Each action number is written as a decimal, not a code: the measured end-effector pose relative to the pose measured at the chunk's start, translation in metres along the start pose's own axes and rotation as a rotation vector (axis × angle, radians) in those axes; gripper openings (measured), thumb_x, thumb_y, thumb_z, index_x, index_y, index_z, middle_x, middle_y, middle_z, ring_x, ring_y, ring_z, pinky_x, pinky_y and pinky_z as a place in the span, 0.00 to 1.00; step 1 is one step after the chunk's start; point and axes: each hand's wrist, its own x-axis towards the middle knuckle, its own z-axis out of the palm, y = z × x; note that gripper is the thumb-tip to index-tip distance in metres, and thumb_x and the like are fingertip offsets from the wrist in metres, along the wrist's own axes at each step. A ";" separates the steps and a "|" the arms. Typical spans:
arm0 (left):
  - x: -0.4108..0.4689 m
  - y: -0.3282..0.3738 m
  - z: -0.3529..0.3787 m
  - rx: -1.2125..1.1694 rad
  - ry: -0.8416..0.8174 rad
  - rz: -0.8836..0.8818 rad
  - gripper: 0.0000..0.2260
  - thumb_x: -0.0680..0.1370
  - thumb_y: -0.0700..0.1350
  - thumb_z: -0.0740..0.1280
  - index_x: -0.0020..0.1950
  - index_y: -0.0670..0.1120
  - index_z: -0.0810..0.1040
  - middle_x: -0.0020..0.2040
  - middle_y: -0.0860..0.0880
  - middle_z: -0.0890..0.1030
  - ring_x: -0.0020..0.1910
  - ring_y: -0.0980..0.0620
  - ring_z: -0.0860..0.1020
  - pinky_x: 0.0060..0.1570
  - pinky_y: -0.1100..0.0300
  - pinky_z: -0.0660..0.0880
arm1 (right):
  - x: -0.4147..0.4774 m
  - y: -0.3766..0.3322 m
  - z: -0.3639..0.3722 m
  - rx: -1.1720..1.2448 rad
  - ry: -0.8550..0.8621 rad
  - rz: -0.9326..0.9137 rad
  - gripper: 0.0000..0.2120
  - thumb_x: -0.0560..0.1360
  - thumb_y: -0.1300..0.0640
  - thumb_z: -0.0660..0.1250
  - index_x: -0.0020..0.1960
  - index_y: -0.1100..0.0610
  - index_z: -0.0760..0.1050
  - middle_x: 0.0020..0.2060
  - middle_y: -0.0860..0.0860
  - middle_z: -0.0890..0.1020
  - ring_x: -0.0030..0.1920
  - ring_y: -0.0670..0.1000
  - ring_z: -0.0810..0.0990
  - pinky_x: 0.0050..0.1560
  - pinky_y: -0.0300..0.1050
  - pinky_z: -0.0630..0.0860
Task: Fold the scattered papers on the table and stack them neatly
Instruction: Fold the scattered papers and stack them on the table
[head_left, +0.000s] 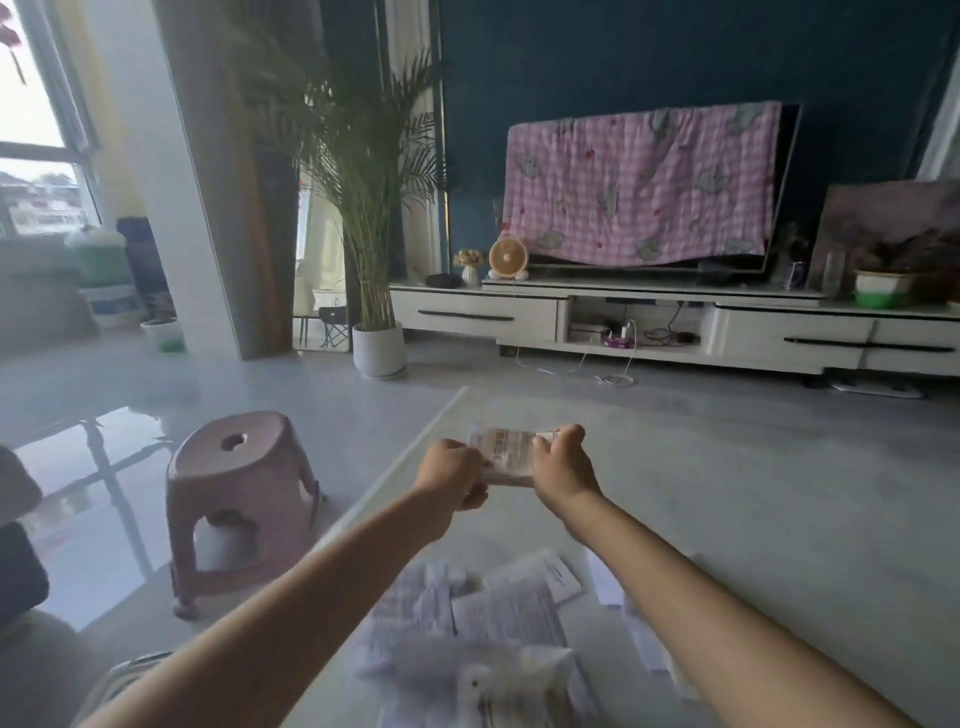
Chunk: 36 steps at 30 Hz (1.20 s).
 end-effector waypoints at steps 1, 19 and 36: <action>0.022 -0.001 -0.005 0.024 0.019 -0.015 0.13 0.79 0.36 0.58 0.34 0.41 0.71 0.31 0.45 0.71 0.26 0.51 0.69 0.24 0.64 0.71 | 0.021 0.002 0.013 0.010 -0.014 0.035 0.07 0.81 0.56 0.49 0.51 0.61 0.58 0.49 0.60 0.73 0.39 0.55 0.72 0.36 0.42 0.66; 0.198 -0.084 0.005 1.010 0.153 0.313 0.16 0.80 0.48 0.54 0.65 0.44 0.69 0.65 0.39 0.70 0.65 0.41 0.66 0.61 0.52 0.64 | 0.165 0.067 0.100 -0.500 0.149 0.196 0.22 0.76 0.52 0.61 0.67 0.61 0.65 0.66 0.59 0.64 0.66 0.59 0.66 0.64 0.49 0.66; 0.112 -0.048 -0.022 0.767 0.024 0.443 0.13 0.80 0.47 0.58 0.60 0.46 0.77 0.60 0.45 0.78 0.60 0.45 0.74 0.56 0.56 0.71 | 0.071 0.018 0.007 -0.220 -0.481 -0.097 0.06 0.76 0.59 0.65 0.53 0.59 0.75 0.40 0.51 0.77 0.39 0.47 0.75 0.38 0.38 0.72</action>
